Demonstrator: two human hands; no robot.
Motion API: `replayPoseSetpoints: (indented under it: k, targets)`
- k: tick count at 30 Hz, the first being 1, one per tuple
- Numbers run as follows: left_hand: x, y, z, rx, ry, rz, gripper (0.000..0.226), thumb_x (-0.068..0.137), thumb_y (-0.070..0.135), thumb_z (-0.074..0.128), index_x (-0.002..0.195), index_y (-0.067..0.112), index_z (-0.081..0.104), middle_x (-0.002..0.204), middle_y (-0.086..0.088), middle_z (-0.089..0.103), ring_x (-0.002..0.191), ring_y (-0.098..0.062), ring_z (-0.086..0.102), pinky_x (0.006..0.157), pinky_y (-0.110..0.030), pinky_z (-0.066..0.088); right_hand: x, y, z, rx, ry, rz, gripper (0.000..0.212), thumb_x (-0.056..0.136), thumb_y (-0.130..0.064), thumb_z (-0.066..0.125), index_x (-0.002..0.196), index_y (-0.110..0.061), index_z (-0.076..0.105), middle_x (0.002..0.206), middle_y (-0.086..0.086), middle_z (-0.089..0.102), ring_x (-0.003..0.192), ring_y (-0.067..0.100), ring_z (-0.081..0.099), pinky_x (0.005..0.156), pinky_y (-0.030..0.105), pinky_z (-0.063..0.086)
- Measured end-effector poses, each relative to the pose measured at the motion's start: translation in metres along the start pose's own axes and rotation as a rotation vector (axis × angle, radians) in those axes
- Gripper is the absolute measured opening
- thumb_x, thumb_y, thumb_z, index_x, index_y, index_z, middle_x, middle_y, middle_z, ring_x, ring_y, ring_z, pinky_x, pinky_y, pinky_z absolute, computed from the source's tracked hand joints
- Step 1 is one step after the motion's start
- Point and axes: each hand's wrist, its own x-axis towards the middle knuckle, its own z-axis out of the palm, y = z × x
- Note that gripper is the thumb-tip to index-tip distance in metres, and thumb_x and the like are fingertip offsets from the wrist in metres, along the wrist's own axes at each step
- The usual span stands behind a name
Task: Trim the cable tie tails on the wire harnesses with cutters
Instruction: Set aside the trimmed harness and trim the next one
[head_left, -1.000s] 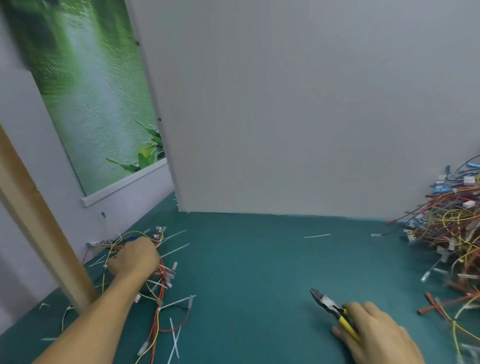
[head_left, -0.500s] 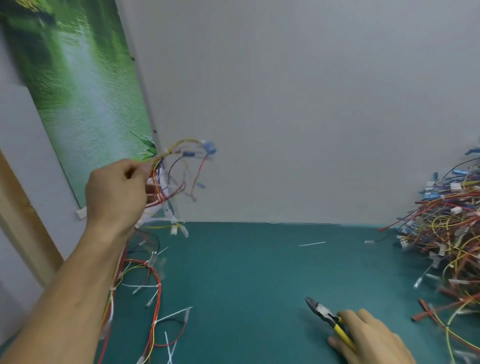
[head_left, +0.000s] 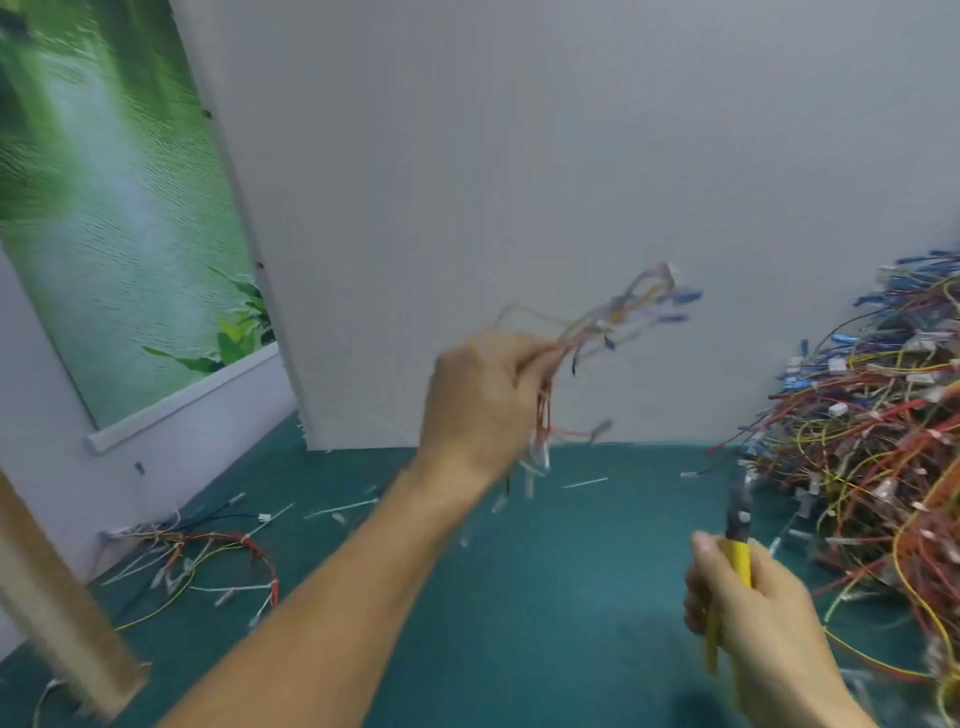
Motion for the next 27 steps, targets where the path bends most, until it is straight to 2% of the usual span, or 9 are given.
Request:
replayPoseSetpoints:
  k: [2,6,9,12,15,19,21,24,27]
  targets:
    - [-0.049,-0.009,0.048,0.098,-0.296,-0.083,0.021,0.094,0.032,0.056,0.098,0.023,0.074,0.087,-0.003,0.069,0.085,-0.022,0.060,0.077,-0.036,0.046,0.007,-0.005,-0.003,0.099,0.111,0.037,0.023,0.096,-0.022,0.058,0.077,-0.010,0.053,0.058,0.005,0.051,0.051,0.020,0.045,0.053,0.033,0.040]
    - [-0.134,-0.018,0.096,0.224,-0.667,-0.014,0.025,0.094,0.039,0.050,0.095,0.020,0.067,0.101,0.001,0.065,0.099,-0.022,0.056,0.091,-0.031,0.042,0.020,0.005,-0.021,-0.211,0.144,0.023,0.018,0.094,-0.023,0.061,0.080,-0.012,0.057,0.067,0.011,0.058,0.066,0.027,0.052,0.070,0.048,0.047]
    - [-0.157,-0.020,0.087,0.083,-0.553,0.114,0.026,0.086,0.043,0.058,0.093,0.022,0.073,0.097,0.008,0.067,0.092,-0.014,0.062,0.087,-0.021,0.044,0.016,0.009,-0.032,-0.509,0.043,-0.041,0.014,0.089,-0.022,0.065,0.077,-0.016,0.059,0.068,0.007,0.063,0.065,0.026,0.054,0.063,0.036,0.041]
    - [-0.146,-0.029,0.055,0.051,-0.318,0.096,0.027,0.088,0.039,0.052,0.086,0.022,0.073,0.093,0.008,0.064,0.089,-0.011,0.060,0.085,-0.024,0.043,0.013,0.005,-0.035,-0.791,0.000,-0.110,0.020,0.088,-0.029,0.064,0.074,-0.018,0.055,0.068,0.001,0.062,0.072,0.024,0.055,0.062,0.036,0.040]
    - [-0.121,-0.050,0.003,0.315,-0.222,-0.211,0.020,0.091,0.037,0.058,0.084,0.023,0.071,0.085,0.004,0.062,0.083,-0.018,0.060,0.076,-0.031,0.047,0.012,-0.002,-0.035,-0.998,-0.020,-0.129,0.026,0.089,-0.038,0.059,0.075,-0.019,0.046,0.073,0.002,0.061,0.077,0.029,0.054,0.068,0.039,0.045]
    - [-0.101,-0.104,-0.054,0.707,-0.531,-0.717,0.054,0.090,0.061,0.044,0.068,0.016,0.064,0.067,0.001,0.065,0.073,-0.024,0.063,0.067,-0.031,0.050,0.006,-0.012,-0.030,-1.003,-0.129,-0.269,0.026,0.090,-0.039,0.060,0.077,-0.021,0.046,0.074,-0.004,0.056,0.077,0.024,0.054,0.068,0.037,0.044]
    - [-0.101,-0.118,-0.058,0.508,-0.639,-0.947,0.063,0.089,0.065,0.044,0.068,0.009,0.066,0.059,-0.003,0.069,0.056,-0.021,0.063,0.057,-0.026,0.049,0.002,-0.023,-0.021,-0.931,-0.219,-0.387,0.024,0.089,-0.041,0.062,0.078,-0.024,0.049,0.083,-0.009,0.053,0.080,0.018,0.052,0.068,0.028,0.037]
    - [-0.112,-0.125,-0.042,0.038,-0.595,-1.283,0.065,0.086,0.057,0.057,0.089,-0.007,0.061,0.065,-0.019,0.071,0.037,-0.020,0.052,0.038,-0.018,0.035,0.002,-0.044,0.006,-0.848,-0.339,-0.548,0.022,0.088,-0.043,0.063,0.081,-0.026,0.051,0.107,-0.020,0.048,0.092,0.012,0.053,0.072,0.021,0.034]
    - [-0.120,-0.126,-0.025,-0.053,-0.465,-1.277,0.044,0.085,0.036,0.069,0.083,-0.008,0.060,0.053,-0.014,0.066,0.028,-0.016,0.041,0.036,-0.015,0.027,0.007,-0.053,0.043,-1.069,-0.389,-0.639,0.021,0.089,-0.046,0.059,0.091,-0.025,0.054,0.113,-0.010,0.051,0.100,0.023,0.056,0.075,0.031,0.041]
